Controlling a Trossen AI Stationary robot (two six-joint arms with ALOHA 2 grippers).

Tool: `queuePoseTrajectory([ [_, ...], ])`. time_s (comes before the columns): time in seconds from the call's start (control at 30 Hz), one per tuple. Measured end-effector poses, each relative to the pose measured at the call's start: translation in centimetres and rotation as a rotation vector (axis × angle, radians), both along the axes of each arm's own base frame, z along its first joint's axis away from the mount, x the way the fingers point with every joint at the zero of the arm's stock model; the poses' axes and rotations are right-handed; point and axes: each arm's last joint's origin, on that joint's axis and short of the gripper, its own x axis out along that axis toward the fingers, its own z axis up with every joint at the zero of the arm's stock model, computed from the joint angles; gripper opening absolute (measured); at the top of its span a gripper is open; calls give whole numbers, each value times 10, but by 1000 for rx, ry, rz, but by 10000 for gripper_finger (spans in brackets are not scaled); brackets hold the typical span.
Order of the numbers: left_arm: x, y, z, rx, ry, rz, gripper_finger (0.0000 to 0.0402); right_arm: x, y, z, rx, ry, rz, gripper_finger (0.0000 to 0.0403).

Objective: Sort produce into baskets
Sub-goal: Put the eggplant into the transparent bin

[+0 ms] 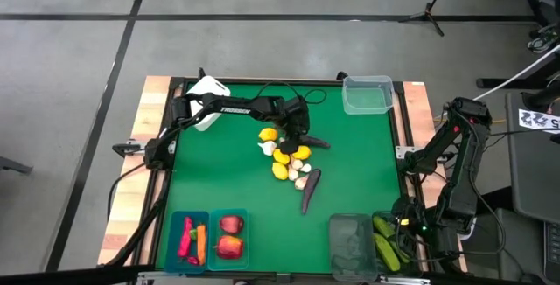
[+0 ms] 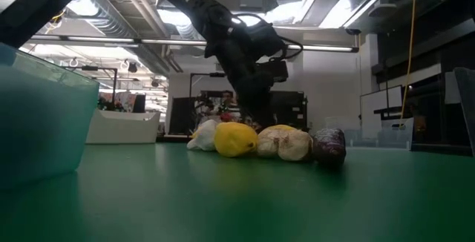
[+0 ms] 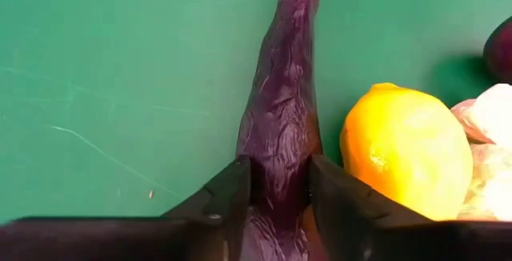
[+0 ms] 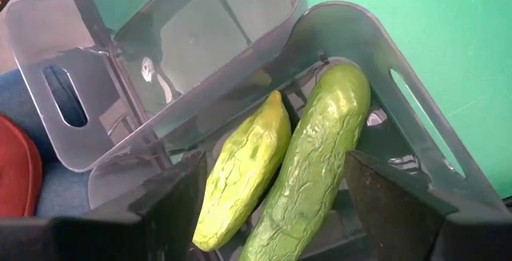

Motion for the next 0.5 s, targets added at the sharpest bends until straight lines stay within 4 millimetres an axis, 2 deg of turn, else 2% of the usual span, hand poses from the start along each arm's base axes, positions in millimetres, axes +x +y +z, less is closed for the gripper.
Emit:
queuePoseTrajectory([
  [0.23,0,2,1,-10,-7,25,58,2,-1,1,-21,-62,-8,294],
  [0.4,2,5,7,-33,-22,127,56,5,-6,2,-109,-210,-47,294],
  [0.5,7,8,16,-35,-49,155,54,7,-14,3,-215,-363,-87,294],
])
